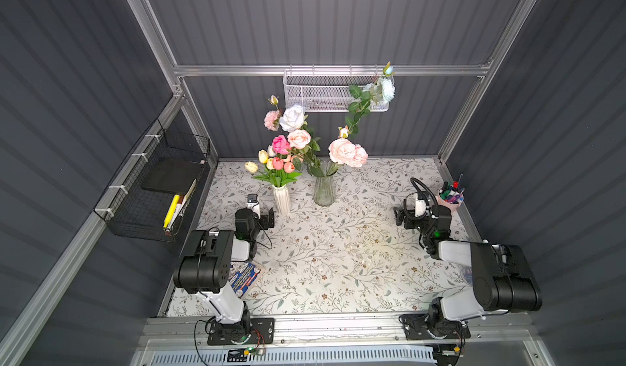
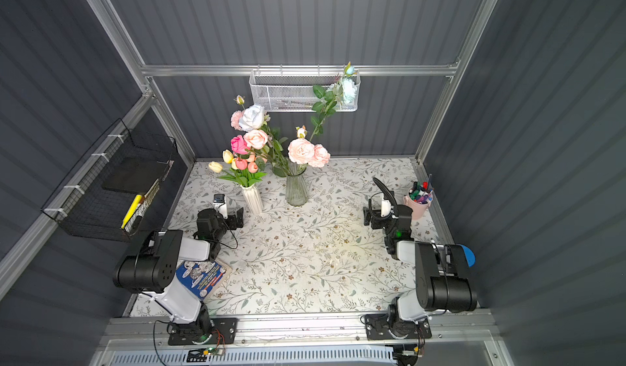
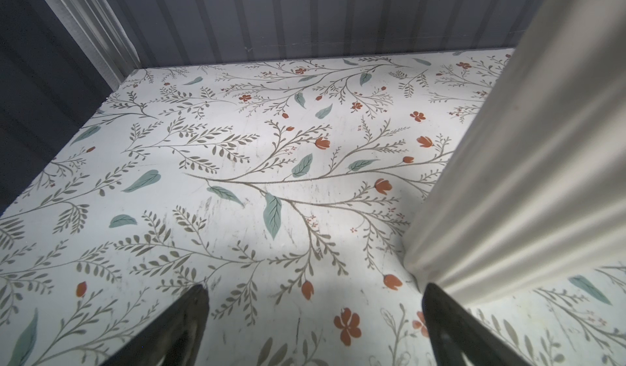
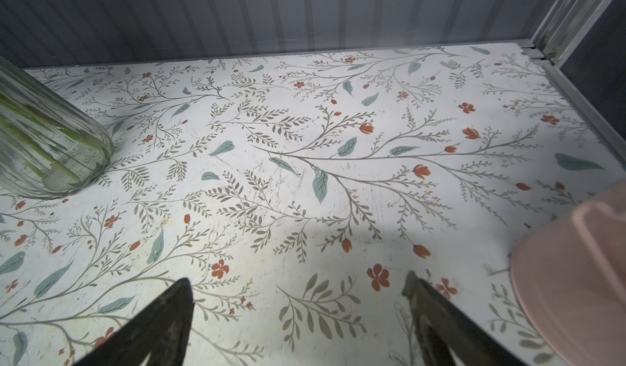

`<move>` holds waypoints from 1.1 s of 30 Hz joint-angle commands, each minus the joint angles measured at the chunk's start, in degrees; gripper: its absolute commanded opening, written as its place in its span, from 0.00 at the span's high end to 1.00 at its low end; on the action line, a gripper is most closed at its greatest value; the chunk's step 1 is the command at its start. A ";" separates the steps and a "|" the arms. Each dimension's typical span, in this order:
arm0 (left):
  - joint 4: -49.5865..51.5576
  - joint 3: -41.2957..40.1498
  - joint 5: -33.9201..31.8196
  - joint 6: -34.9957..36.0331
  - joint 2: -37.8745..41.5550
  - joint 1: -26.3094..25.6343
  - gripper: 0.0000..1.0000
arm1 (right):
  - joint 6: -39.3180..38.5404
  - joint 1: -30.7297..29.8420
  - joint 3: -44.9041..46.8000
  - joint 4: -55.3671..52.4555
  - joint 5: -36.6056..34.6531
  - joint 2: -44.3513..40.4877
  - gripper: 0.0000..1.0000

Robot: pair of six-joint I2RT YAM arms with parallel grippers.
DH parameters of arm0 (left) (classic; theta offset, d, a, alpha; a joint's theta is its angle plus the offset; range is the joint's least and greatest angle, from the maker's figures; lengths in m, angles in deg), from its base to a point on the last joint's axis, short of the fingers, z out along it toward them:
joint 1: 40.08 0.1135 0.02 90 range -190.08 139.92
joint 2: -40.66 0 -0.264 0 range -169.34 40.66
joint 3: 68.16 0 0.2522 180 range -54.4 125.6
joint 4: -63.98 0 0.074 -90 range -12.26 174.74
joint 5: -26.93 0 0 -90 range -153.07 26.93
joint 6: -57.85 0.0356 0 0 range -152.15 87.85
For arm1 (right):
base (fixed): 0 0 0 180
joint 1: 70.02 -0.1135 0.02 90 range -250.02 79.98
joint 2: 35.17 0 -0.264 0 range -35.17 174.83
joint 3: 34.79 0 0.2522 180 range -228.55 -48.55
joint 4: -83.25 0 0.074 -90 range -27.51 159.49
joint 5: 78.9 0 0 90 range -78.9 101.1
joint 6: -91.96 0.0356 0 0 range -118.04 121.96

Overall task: Pick out pink flowers from the vase
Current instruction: Pick up the flower from the vase.

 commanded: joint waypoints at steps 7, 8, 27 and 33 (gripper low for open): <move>-1.02 0.97 0.24 0.97 -0.61 -0.40 0.01 | -0.74 0.26 0.10 1.79 1.04 0.71 0.01; -1.01 0.97 0.24 0.97 -0.62 -0.40 0.01 | -0.84 0.25 0.10 1.72 1.07 0.70 0.01; 17.56 0.48 -4.85 4.14 29.98 -2.74 0.01 | -6.76 -13.77 -2.29 -15.33 -1.16 -28.02 0.01; 36.60 5.15 3.14 8.44 49.87 -9.55 0.01 | -8.86 -27.19 -6.74 -29.68 0.89 -44.17 0.01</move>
